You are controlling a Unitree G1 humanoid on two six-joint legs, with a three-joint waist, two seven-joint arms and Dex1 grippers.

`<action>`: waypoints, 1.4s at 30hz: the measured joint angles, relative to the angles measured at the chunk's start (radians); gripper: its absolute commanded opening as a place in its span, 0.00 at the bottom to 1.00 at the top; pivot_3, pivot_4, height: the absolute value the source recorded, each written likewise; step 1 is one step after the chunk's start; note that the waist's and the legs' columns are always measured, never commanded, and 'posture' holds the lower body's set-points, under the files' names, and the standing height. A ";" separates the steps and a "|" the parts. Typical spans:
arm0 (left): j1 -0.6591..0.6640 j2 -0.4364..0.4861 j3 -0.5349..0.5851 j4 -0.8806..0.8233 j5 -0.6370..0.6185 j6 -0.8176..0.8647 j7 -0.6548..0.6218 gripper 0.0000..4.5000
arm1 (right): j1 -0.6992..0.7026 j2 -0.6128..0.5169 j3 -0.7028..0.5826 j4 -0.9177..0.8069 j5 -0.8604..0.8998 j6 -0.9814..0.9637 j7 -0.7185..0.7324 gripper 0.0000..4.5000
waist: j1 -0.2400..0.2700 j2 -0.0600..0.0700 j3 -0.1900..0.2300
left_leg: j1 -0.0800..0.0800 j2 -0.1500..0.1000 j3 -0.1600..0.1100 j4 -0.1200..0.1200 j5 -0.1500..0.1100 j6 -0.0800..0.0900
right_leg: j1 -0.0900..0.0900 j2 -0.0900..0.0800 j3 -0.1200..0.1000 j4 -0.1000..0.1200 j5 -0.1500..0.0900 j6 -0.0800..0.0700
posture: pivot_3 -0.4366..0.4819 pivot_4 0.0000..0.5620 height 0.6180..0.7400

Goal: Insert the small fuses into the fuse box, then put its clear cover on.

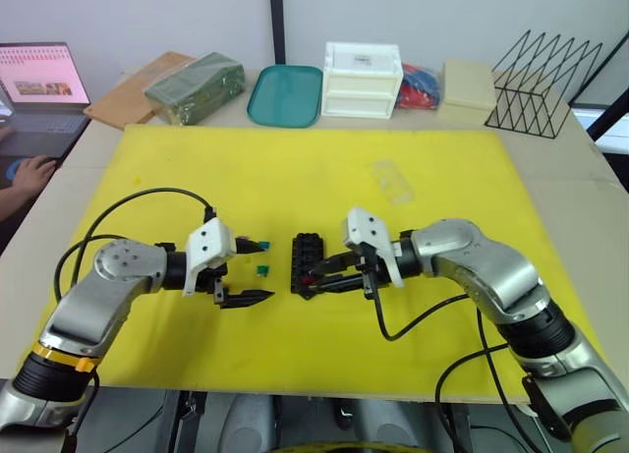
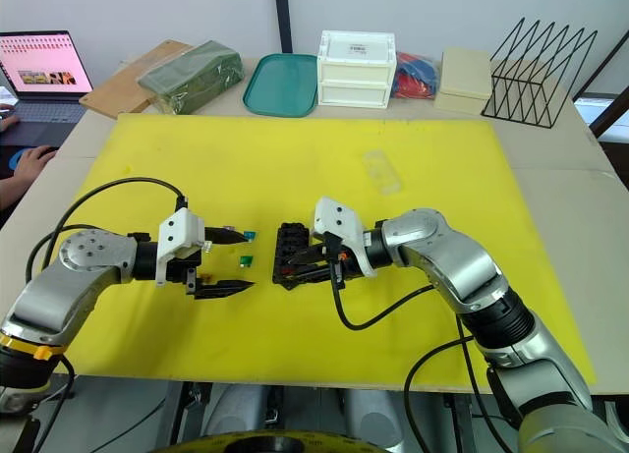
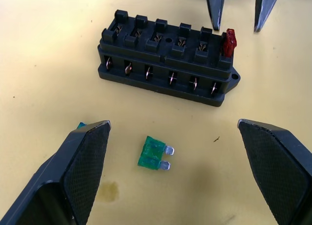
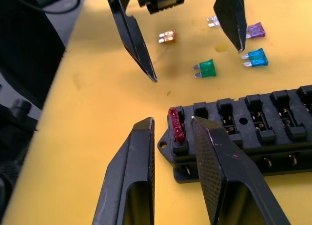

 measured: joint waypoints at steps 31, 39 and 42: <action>0.000 -0.001 0.000 -0.004 0.000 0.002 0.008 1.00 | -0.126 -0.057 0.053 -0.160 -0.056 0.187 -0.063 0.01 | 0.000 0.000 0.000 | 0.000 0.000 0.000 0.000 0.000 0.000 | 0.000 0.000 0.000 0.000 0.000 0.000 | 0.48 0.27 1.00; 0.010 -0.001 0.000 -0.015 -0.002 0.003 0.005 1.00 | -0.225 -0.050 0.070 -0.221 -0.033 0.339 -0.101 0.01 | 0.000 0.000 0.000 | 0.000 0.000 0.000 0.000 0.000 0.000 | 0.000 0.000 0.000 0.000 0.000 0.000 | 0.48 0.27 1.00; 0.011 -0.001 0.000 -0.027 -0.008 0.005 0.004 1.00 | -0.253 -0.043 0.086 -0.241 -0.024 0.390 -0.119 0.01 | 0.001 0.000 0.000 | 0.000 0.000 0.000 0.000 0.000 0.000 | 0.000 -0.001 0.000 0.000 0.000 0.000 | 0.48 0.27 1.00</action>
